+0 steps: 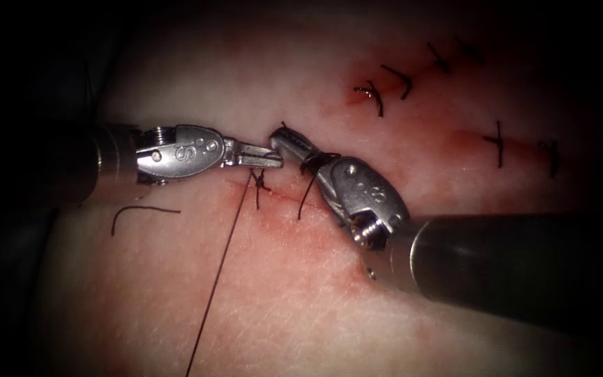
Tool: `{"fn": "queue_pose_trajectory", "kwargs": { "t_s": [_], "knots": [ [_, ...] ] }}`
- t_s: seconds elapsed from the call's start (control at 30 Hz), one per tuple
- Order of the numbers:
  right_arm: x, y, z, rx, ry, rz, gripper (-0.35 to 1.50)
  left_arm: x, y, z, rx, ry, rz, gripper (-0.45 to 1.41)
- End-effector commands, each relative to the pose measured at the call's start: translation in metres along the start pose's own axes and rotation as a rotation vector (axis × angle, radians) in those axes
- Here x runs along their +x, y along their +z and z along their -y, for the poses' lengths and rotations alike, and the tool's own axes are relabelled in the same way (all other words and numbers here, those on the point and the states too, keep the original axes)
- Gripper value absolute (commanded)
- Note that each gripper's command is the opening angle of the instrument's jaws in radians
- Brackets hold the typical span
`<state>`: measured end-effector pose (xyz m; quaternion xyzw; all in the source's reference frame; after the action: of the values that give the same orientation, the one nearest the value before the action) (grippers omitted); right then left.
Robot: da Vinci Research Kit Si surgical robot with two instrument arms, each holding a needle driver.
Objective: Wound Closure
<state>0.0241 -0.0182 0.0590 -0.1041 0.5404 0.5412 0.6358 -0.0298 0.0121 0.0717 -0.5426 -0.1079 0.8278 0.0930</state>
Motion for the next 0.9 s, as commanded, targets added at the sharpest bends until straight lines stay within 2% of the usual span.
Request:
{"fn": "queue_pose_trajectory", "kwargs": {
  "t_s": [0.03,0.27,0.37,0.6,0.9],
  "knots": [
    [-0.0019,-0.0005,0.0009,0.005,-0.002,-0.002,-0.35,-0.0005,0.0006,0.0007,0.004,-0.006,0.001,-0.45],
    [-0.0046,-0.0031,0.0021,0.015,-0.035,-0.018,-0.35,-0.0002,0.0000,0.0057,0.018,-0.049,0.007,-0.45],
    [-0.0059,-0.0044,0.0027,0.003,-0.062,0.004,-0.35,0.0003,0.0000,0.0094,0.039,-0.086,-0.013,-0.45],
    [-0.0062,-0.0054,0.0035,0.006,-0.069,0.006,-0.35,-0.0010,0.0015,0.0123,0.054,-0.090,-0.039,-0.45],
    [-0.0061,-0.0071,0.0054,0.008,-0.079,0.022,-0.35,-0.0051,0.0022,0.0189,0.196,-0.110,-0.134,-0.45]
  ]
}}
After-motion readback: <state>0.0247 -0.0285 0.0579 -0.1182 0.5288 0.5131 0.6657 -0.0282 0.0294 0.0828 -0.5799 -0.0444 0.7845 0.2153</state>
